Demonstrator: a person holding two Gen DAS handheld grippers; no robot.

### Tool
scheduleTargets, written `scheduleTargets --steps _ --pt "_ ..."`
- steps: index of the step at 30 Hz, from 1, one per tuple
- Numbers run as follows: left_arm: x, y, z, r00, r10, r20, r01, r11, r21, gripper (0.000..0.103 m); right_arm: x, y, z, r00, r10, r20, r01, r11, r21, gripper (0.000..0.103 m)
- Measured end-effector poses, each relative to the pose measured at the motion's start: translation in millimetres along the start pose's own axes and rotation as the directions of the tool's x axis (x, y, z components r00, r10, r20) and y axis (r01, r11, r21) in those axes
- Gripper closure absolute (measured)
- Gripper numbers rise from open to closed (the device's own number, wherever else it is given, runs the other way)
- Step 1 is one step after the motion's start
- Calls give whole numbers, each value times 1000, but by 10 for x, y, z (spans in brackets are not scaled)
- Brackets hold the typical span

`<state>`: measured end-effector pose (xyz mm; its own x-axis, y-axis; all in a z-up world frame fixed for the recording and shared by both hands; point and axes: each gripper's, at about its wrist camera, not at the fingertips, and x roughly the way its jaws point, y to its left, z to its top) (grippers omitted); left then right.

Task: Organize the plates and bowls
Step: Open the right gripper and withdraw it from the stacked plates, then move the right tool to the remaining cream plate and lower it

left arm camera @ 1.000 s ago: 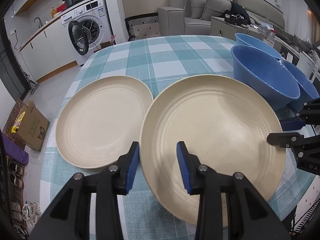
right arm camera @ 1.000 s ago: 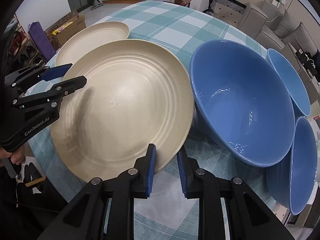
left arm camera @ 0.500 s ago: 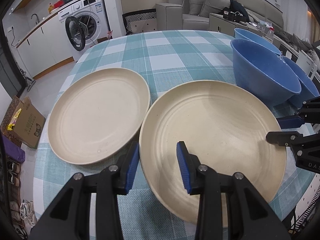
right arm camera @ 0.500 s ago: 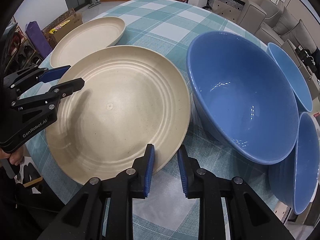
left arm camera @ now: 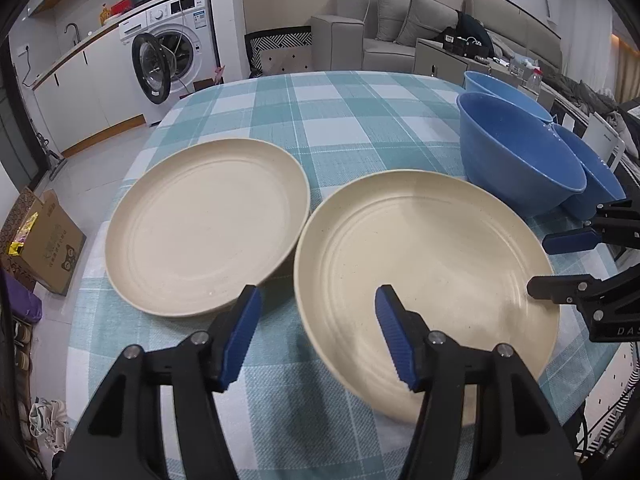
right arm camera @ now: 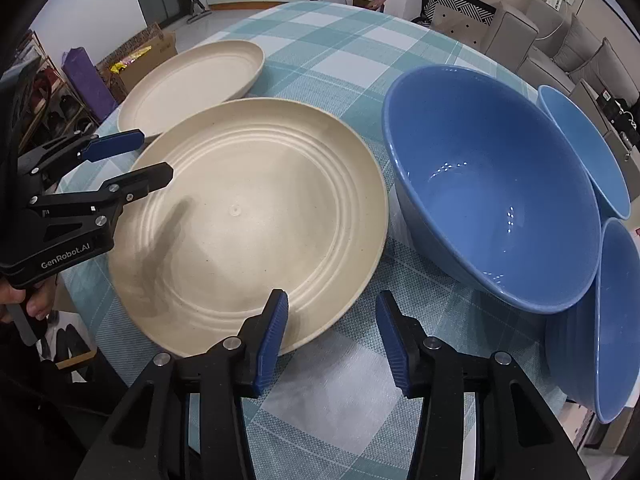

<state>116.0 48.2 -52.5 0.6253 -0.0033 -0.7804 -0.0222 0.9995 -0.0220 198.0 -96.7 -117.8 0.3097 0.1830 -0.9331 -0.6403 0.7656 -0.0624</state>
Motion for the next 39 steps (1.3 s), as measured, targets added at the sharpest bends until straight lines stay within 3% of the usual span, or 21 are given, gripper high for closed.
scheduleTargets --steps 5,7,11,15,23,28,39 --pt "-166 148 -36 999 -8 33 9 999 -35 37 -147 34 -23 996 72 52 -72 997 -2 45" --pt "-242 209 -44 999 0 53 3 999 -52 20 -208 82 -31 992 103 72 -102 995 -14 35" --pt "-440 347 -70 994 23 111 -14 997 -81 12 -294 175 -16 986 128 103 -125 991 -39 33" --pt "-590 525 -80 990 41 137 -23 992 -128 2 -389 224 38 978 146 148 -142 989 -37 21" --pt "-744 837 2 984 41 175 -6 981 -193 0 -608 144 230 959 117 259 -130 991 31 13" --pt "-779 996 30 979 69 190 -24 973 -230 0 -748 47 379 935 96 343 -130 988 79 6" --pt "-678 1265 118 974 122 188 -61 951 -303 0 -703 105 762 931 121 345 -152 986 63 1"
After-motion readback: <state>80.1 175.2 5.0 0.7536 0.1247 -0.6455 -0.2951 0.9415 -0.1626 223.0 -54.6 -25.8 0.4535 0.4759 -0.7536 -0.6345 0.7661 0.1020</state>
